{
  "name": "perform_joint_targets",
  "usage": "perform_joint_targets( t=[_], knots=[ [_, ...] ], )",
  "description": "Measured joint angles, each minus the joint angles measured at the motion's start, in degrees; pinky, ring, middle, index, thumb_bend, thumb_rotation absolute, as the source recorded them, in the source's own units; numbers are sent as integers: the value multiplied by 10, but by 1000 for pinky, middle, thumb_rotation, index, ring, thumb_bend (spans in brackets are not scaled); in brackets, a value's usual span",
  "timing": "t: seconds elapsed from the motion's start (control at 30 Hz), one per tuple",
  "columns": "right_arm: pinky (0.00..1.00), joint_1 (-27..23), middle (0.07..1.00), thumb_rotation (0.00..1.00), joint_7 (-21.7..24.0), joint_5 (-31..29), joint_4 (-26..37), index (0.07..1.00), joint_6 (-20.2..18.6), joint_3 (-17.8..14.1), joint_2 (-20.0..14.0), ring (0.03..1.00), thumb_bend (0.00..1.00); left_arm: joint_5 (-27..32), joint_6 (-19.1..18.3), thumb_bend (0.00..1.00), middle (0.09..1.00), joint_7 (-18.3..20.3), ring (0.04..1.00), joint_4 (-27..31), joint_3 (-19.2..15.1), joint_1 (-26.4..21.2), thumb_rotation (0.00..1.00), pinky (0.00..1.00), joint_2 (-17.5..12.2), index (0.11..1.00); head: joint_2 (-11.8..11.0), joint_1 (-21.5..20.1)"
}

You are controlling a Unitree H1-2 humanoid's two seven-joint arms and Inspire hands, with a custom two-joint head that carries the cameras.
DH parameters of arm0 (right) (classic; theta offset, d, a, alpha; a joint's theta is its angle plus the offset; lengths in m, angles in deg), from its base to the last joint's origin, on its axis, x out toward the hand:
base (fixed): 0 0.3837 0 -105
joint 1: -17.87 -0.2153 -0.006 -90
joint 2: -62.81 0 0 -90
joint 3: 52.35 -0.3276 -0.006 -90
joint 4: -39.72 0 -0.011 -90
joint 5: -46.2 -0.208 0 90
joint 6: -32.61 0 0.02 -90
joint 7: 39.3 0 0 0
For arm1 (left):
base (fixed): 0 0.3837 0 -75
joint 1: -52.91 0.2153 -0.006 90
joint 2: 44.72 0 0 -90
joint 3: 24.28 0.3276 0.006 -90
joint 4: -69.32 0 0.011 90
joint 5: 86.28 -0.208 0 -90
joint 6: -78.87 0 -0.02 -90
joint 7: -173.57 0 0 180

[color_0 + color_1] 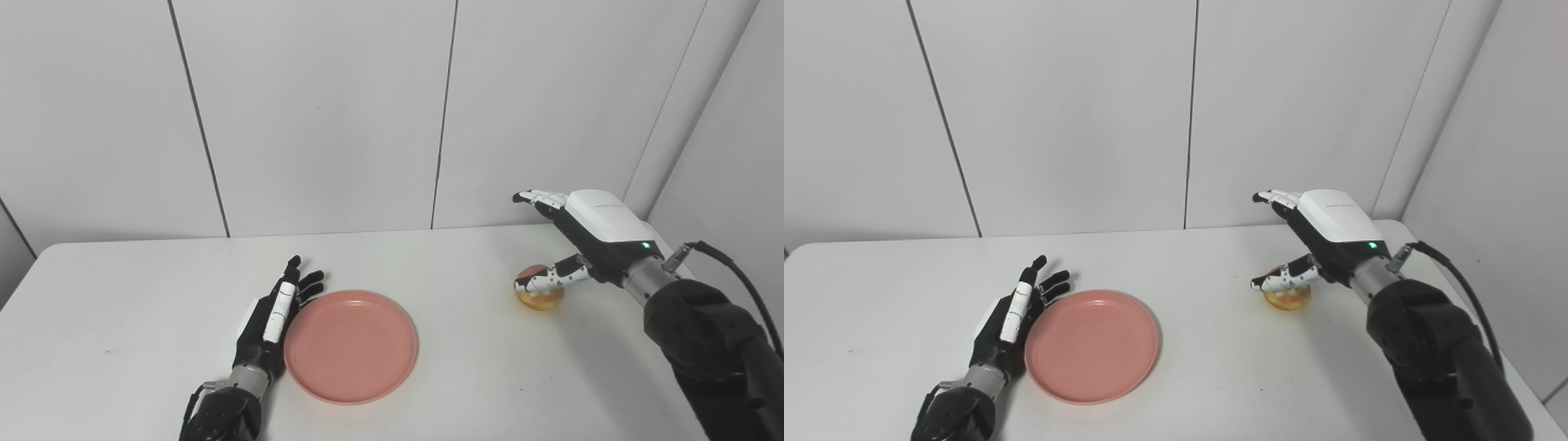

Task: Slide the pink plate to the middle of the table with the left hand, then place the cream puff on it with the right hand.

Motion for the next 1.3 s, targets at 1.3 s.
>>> perform_joint_targets(
  t=[1.3],
  knots=[
    [677,-58,879,146,-1,-23,-227,850,-20,75,-1,854,1000,-1,-5,826,848,0,854,4,0,0,888,841,3,993,-2,16]
  ],
)
